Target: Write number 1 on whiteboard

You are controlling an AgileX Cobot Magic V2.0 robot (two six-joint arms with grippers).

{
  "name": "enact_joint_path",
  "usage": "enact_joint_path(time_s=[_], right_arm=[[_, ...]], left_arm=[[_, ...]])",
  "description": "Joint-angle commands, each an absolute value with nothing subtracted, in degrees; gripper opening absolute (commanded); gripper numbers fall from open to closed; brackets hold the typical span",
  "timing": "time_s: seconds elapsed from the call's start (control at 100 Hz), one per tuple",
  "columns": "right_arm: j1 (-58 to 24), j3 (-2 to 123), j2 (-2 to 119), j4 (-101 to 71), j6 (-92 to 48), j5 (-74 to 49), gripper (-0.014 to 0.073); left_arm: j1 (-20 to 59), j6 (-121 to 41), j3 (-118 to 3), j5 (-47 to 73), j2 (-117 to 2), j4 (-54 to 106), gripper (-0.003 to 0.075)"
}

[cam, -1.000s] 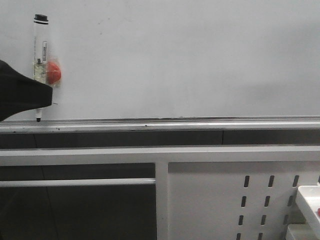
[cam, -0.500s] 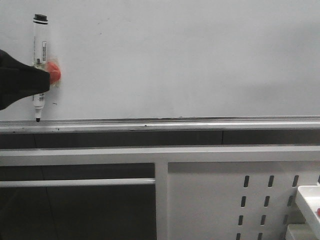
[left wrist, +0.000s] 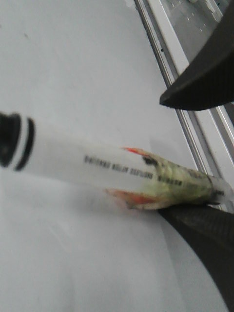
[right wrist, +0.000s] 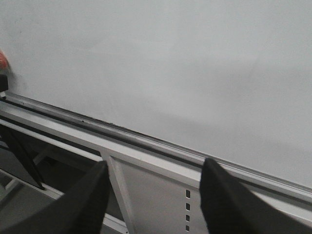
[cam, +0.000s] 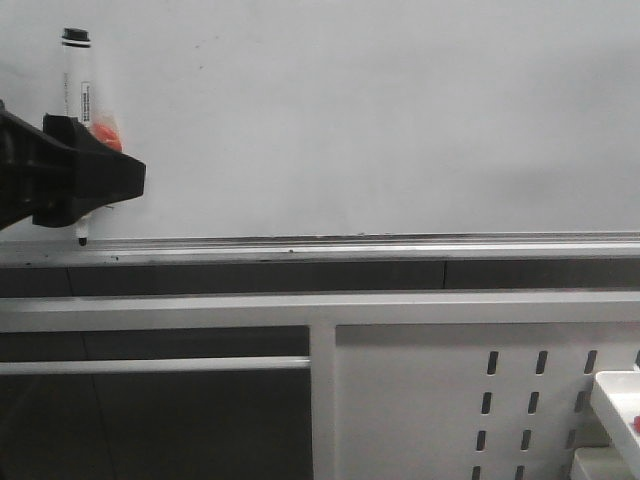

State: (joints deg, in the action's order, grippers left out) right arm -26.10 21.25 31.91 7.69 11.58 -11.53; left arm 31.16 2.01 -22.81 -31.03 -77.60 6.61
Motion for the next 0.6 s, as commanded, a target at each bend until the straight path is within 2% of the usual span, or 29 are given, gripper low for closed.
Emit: enact_joint_path(time_s=[0.0, 0.14, 0.36, 0.48, 0.59], right_arm=[[-26.03, 23.36, 32.41, 8.17, 11.08, -6.8, 0.0371], [-26.03, 23.36, 32.41, 8.17, 11.08, -6.8, 0.0371], [-26.03, 23.36, 32.41, 8.17, 11.08, -6.91, 0.0371], [-26.03, 23.36, 32.41, 8.17, 11.08, -7.67, 0.0371], [-26.77, 23.63, 32.41, 8.17, 11.08, -6.77, 0.0371]], left_arm=[[31.44, 1.86, -25.36, -35.85, -77.39, 7.51, 0.0359], [31.44, 1.86, -25.36, -35.43, -78.29, 7.51, 0.0239], [31.44, 1.86, -25.36, -35.41, -78.29, 7.51, -0.0022], [31.44, 1.86, -25.36, -35.17, -77.95, 7.51, -0.002], [32.21, 1.86, -25.36, -33.78, -75.2, 0.0, -0.002]])
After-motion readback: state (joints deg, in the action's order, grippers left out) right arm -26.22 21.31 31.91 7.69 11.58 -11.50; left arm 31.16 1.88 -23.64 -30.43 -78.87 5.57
